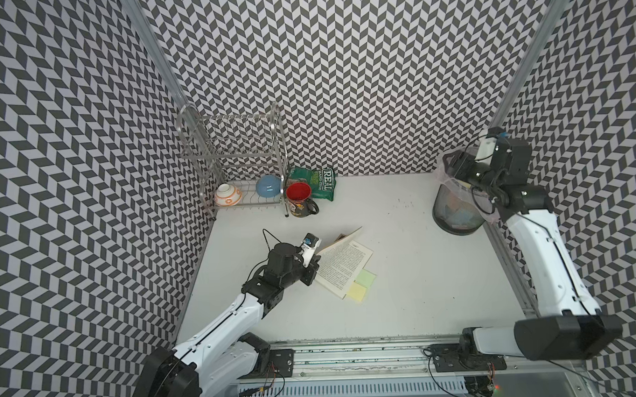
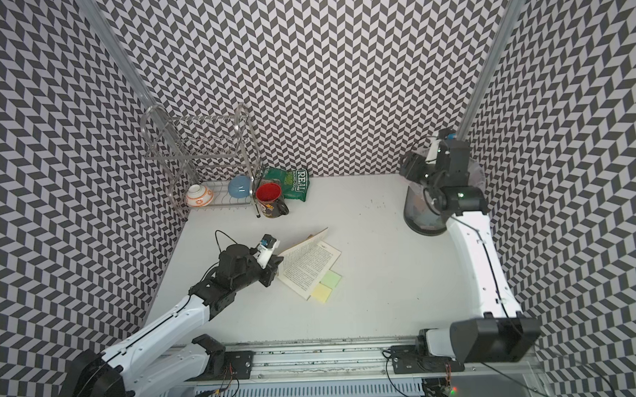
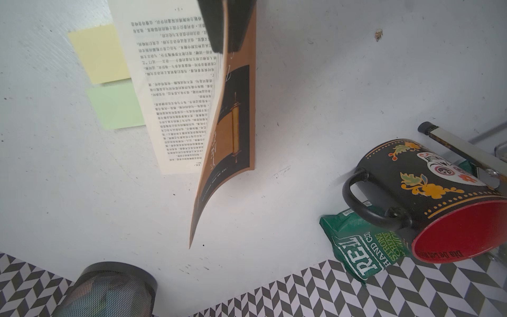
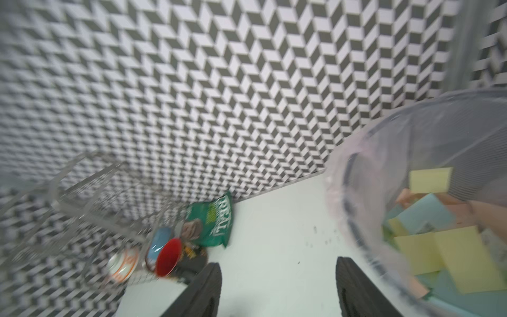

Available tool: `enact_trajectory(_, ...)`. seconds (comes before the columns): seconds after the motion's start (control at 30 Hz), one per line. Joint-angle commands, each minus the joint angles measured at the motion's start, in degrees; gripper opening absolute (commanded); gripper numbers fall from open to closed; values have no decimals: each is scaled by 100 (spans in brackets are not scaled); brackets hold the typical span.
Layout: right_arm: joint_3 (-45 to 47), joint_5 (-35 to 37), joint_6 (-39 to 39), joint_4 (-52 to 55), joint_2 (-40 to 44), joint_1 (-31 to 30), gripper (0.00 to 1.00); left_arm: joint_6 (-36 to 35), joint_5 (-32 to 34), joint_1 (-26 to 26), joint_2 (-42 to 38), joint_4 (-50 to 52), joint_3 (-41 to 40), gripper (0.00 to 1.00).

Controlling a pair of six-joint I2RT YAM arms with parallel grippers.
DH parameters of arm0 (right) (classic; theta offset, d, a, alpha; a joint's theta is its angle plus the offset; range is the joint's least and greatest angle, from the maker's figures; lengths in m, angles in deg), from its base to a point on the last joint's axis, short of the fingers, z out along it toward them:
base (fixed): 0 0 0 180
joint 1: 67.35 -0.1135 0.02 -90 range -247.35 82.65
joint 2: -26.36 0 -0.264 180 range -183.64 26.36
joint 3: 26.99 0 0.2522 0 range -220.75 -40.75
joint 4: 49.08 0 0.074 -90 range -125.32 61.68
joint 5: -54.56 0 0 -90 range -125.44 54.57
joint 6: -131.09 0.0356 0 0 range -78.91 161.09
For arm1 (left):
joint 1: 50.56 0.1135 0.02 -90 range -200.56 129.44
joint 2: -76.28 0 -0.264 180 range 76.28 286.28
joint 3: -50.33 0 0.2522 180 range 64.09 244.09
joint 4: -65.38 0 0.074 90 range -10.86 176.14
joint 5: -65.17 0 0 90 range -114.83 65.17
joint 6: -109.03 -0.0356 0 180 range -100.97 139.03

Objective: Peel off the used sticky note
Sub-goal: Place the note in the trash bin, then close the book at the center of the board.

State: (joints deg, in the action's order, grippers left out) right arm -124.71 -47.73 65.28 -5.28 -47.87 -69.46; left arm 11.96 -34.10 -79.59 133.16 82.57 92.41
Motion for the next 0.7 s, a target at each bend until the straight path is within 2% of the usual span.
enact_trajectory(0.0,1352,-665,435,-863,352,-483,70,-251,-7,-127,-39,-113,47,0)
enact_trajectory(0.03,1760,-816,607,-1012,501,-653,69,-324,-17,-185,-32,-108,55,0)
enact_trajectory(0.07,2194,-948,747,-1239,624,-840,69,-411,-53,-236,-22,-85,70,5)
enact_trajectory(0.13,2870,-1247,971,-1575,798,-1194,70,-692,-268,-327,23,51,145,28)
enact_trajectory(0.23,3614,-1336,1118,-1943,1001,-1627,70,-1049,-316,-465,96,569,471,51)
enact_trajectory(0.33,4291,-1343,1362,-2366,1277,-2038,71,-1275,-327,-471,104,1350,1121,83)
enact_trajectory(0.37,4463,-1382,1475,-2506,1350,-2172,72,-1336,-324,-476,109,1588,1320,88)
enact_trajectory(0.43,4771,-1300,1699,-2713,1446,-2431,73,-1408,-296,-358,158,1958,1667,88)
enact_trajectory(0.53,5211,-1179,2090,-3250,1419,-2947,73,-1353,-381,244,299,1894,1882,80)
enact_trajectory(0.6,5432,-1102,2337,-3615,1296,-3223,73,-1154,-384,694,507,1477,1871,70)
enact_trajectory(0.67,5590,-1041,2612,-4030,1104,-3524,74,-929,-33,857,879,1188,1890,53)
